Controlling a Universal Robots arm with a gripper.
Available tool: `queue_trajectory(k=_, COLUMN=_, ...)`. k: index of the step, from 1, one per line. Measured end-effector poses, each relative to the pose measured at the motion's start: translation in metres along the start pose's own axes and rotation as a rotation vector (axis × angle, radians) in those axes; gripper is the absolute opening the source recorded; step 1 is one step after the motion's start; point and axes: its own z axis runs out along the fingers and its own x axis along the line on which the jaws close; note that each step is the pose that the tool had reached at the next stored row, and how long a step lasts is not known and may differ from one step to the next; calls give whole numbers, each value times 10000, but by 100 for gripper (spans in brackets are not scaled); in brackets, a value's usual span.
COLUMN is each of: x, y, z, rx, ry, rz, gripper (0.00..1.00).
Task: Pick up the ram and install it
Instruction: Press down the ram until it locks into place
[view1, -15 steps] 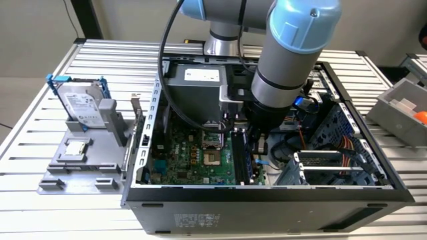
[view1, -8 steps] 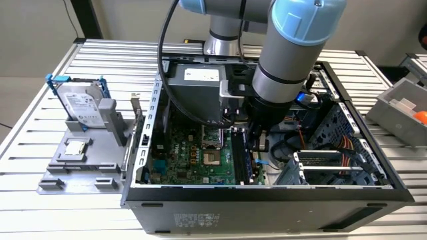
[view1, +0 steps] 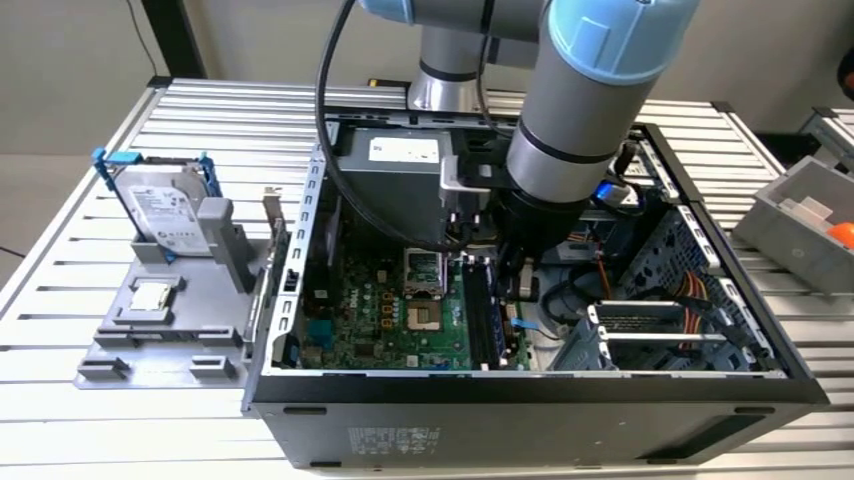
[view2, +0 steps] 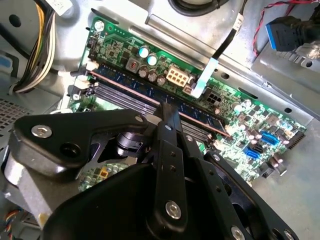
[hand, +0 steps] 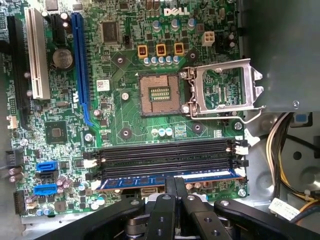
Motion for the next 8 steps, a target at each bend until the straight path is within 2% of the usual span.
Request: queue_trajectory(k=8, x=-2, y=1, z=-65, rx=-20, ry=19, rz=0, gripper=0)
